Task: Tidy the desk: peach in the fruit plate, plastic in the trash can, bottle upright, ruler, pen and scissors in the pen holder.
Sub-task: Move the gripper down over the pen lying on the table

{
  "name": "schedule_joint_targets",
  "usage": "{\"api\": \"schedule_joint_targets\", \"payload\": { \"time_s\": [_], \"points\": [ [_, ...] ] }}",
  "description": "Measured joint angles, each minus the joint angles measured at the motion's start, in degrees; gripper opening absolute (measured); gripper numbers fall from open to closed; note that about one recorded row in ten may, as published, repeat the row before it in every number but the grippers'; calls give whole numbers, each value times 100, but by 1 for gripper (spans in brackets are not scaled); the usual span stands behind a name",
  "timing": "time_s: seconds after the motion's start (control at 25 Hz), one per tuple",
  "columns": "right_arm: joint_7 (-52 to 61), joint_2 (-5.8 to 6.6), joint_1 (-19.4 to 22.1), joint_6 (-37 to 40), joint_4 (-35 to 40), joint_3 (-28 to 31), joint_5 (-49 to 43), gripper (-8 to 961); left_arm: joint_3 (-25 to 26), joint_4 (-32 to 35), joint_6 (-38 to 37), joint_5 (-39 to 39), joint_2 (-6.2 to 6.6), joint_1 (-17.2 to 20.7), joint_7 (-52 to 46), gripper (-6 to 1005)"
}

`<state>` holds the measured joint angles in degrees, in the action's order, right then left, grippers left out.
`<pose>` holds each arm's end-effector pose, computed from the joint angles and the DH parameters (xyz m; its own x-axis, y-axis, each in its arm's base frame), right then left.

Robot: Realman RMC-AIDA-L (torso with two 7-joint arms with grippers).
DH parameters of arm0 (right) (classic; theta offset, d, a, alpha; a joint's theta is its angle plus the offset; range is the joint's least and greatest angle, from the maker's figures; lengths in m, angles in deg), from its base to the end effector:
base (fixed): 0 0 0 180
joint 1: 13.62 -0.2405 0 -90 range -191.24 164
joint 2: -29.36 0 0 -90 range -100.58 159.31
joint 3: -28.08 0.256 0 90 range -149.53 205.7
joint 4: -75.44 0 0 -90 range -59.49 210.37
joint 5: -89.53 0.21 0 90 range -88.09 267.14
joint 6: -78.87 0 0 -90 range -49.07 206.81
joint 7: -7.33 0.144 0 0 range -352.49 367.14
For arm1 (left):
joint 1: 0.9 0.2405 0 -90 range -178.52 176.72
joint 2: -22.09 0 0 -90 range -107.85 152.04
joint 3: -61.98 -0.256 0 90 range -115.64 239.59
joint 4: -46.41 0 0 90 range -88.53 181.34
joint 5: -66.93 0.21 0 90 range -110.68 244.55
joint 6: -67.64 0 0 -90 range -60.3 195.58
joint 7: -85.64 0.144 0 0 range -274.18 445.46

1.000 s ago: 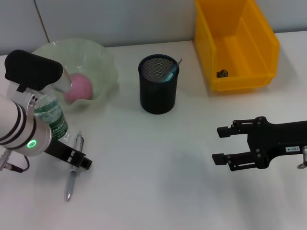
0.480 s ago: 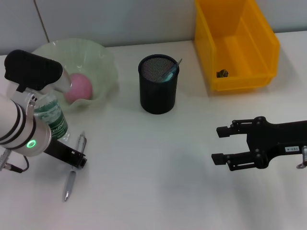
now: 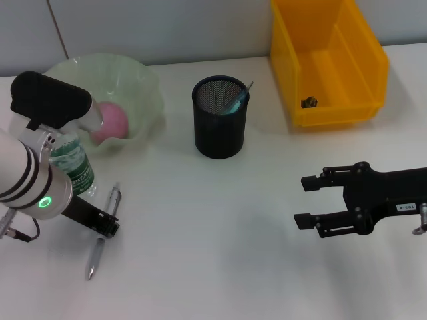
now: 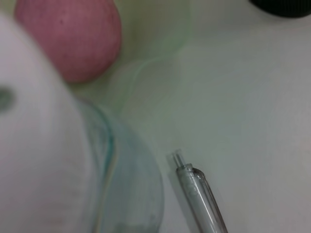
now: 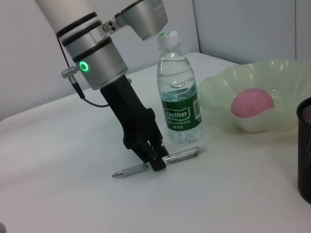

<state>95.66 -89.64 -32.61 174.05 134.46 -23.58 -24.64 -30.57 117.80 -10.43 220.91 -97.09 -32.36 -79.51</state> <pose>0.2678 0.2930 0.0283 0.8752 -0.3349 -0.3491 -0.4029 -0.9040 -0.1428 -0.2119 0.3452 -0.0413 0.5715 0.8017 -0.1751 0.6117 -0.5584 -0.5604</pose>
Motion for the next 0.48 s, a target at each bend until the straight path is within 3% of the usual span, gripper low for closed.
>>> {"api": "schedule_joint_targets", "payload": {
  "time_s": [0.48],
  "points": [
    [0,0,-1,0,6,6,-1,762,-159,227,-30,64,0,-30,1,272]
  ]
}}
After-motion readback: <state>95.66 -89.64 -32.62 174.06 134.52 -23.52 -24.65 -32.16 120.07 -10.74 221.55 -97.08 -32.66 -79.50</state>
